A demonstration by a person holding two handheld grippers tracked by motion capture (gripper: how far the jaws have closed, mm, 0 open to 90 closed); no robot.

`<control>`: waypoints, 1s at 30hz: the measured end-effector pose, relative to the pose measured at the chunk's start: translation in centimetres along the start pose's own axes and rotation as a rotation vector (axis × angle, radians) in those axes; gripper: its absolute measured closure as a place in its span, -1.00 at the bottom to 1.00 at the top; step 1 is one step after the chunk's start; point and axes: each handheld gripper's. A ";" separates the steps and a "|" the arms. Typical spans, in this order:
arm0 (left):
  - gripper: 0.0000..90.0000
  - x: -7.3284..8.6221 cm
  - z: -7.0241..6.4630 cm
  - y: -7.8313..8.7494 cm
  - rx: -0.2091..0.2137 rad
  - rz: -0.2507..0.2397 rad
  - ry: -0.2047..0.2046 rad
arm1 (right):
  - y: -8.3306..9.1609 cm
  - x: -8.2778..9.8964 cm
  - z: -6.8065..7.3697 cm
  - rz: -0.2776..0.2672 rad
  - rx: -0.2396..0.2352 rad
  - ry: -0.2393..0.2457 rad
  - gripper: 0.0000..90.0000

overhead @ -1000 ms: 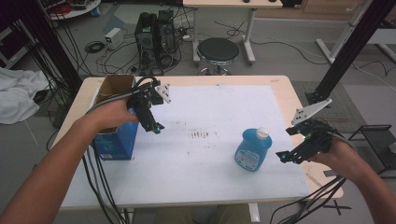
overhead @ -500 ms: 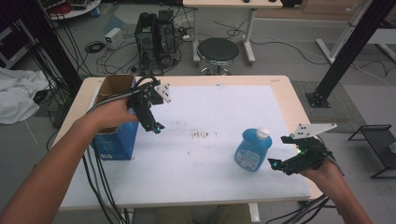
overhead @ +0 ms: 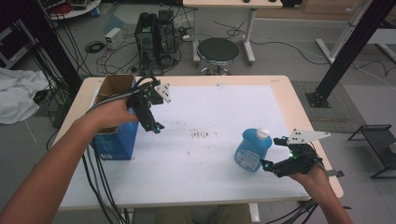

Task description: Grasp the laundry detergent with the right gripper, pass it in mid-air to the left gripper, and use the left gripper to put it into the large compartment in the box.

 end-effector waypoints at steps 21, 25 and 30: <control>-0.88 -0.2 0.0 -0.2 0.002 0.015 -0.006 | -4.3 1.1 -0.3 -0.160 -0.045 -0.011 -0.63; -0.88 0.0 0.0 -0.1 0.001 0.010 0.006 | -4.5 1.3 -0.4 -0.177 -0.043 -0.018 -0.64; -0.88 0.0 0.0 -0.2 -0.001 0.008 0.005 | -4.5 1.3 -0.3 -0.183 -0.046 -0.010 -0.53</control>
Point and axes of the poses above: each handheld gripper's, and its own axes: y roughly backward along the jaws, x roughly out of its underside, z roughly to its left, and after that the axes turned 1 degree about -y, right-handed
